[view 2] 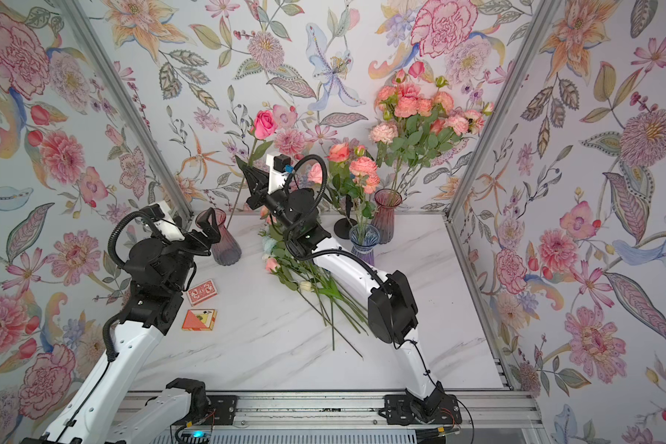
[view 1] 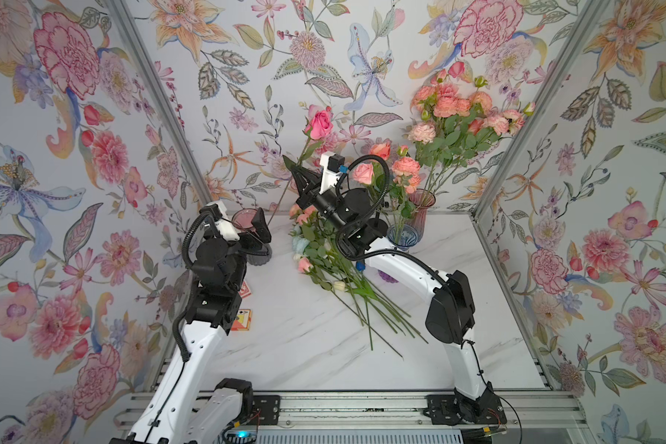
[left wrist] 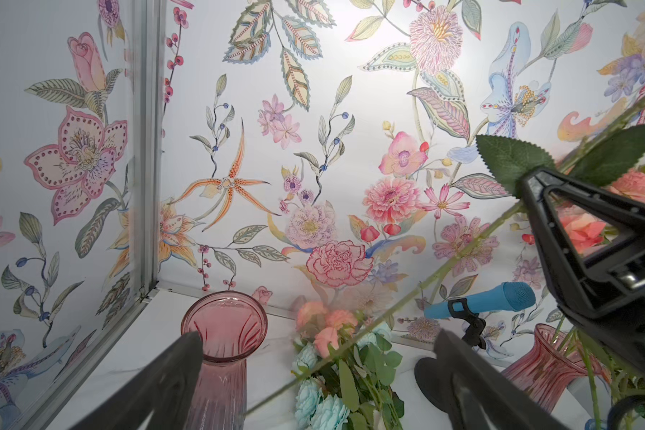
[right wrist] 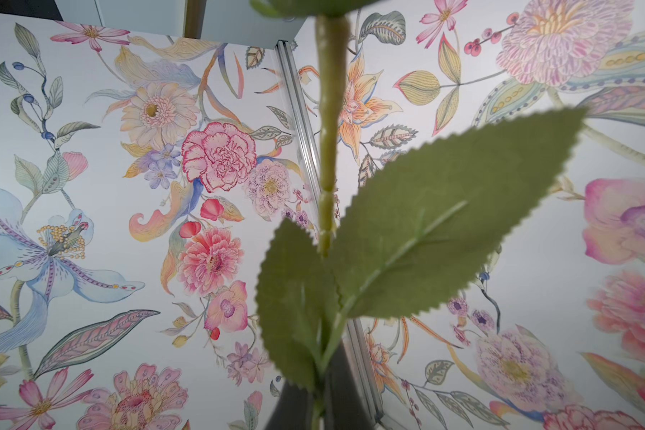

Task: Place the pink flowers into the vase
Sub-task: Place the flower in the vase.

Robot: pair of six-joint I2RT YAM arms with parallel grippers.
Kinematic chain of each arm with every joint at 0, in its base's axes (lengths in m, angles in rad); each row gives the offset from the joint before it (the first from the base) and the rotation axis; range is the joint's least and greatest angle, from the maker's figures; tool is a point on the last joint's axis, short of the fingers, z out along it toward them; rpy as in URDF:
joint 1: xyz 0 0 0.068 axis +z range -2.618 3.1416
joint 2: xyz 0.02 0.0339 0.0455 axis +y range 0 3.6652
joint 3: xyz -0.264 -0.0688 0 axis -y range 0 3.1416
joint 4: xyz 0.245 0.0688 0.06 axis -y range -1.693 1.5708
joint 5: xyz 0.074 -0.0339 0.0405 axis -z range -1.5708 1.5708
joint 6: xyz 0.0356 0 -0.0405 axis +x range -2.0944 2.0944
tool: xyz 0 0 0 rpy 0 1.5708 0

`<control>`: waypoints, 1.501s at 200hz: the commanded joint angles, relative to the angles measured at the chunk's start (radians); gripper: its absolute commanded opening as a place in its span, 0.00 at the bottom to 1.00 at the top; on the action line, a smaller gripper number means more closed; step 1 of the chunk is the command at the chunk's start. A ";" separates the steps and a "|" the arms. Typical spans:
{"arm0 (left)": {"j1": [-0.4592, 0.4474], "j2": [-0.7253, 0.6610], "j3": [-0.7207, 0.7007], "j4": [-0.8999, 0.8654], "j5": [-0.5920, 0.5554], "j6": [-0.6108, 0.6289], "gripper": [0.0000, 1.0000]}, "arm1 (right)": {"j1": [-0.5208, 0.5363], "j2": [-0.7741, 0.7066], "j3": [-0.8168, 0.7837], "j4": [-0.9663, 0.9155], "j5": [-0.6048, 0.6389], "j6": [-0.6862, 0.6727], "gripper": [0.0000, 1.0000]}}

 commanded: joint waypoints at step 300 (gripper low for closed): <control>0.118 -0.020 -0.230 0.226 0.133 -0.123 1.00 | 0.027 0.538 0.549 -0.024 0.029 0.023 0.05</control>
